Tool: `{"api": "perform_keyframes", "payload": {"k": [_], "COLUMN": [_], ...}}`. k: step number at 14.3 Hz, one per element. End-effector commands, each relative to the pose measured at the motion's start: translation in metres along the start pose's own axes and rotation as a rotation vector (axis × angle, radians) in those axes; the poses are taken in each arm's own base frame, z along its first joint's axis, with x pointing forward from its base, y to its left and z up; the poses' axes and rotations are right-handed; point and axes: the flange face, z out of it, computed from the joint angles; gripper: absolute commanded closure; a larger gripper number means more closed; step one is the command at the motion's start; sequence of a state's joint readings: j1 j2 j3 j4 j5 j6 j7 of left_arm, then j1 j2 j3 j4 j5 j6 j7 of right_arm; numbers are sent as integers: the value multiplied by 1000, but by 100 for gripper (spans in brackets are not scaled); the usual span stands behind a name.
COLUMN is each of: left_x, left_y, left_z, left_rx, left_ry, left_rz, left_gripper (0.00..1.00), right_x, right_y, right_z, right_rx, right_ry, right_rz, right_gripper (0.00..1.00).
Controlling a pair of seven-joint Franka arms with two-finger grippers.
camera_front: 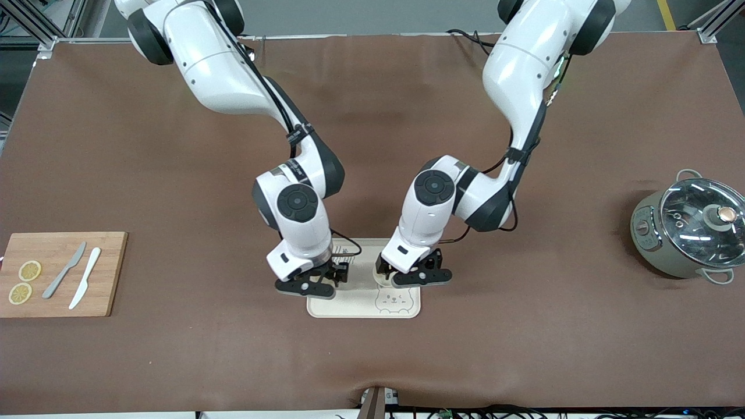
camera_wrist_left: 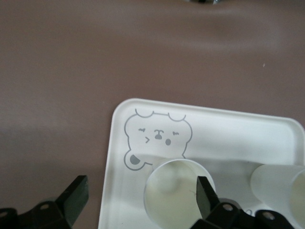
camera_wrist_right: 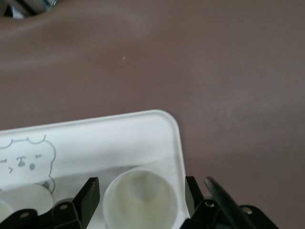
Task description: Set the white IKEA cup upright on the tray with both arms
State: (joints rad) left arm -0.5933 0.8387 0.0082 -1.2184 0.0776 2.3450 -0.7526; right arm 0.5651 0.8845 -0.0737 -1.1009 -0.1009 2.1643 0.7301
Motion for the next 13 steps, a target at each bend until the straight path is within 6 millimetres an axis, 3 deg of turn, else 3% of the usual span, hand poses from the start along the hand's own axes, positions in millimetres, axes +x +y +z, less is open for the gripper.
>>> {"api": "perform_keyframes", "payload": {"k": [1, 4, 5, 7, 9, 10, 12, 13], "left_x": [13, 52, 65, 86, 103, 107, 110, 109], "left_y": [-7, -44, -65, -114, -170, -197, -238, -250], "left_z": [-50, -122, -141, -172, -189, -189, -189, -192], "left_rx": [20, 25, 36, 43, 67, 61, 31, 31], "left_ry": [-14, 12, 3, -58, -107, -134, -167, -171], "left_rz": [-19, 1, 35, 107, 204, 246, 288, 310], "left_gripper": [0, 0, 0, 0, 0, 0, 0, 0], "right_x": [31, 63, 76, 94, 106, 110, 120, 124], "right_y": [37, 83, 103, 137, 168, 182, 220, 239], "right_z": [-32, -57, -69, -92, -104, -112, -131, -136], "right_rx": [-11, -14, -7, -13, -18, 22, 39, 32], "right_ry": [-3, 0, 11, 22, 6, -33, -65, -81], "right_rz": [49, 54, 53, 9, 1, 44, 32, -17], "right_gripper": [13, 6, 0, 0, 0, 0, 0, 0]}}
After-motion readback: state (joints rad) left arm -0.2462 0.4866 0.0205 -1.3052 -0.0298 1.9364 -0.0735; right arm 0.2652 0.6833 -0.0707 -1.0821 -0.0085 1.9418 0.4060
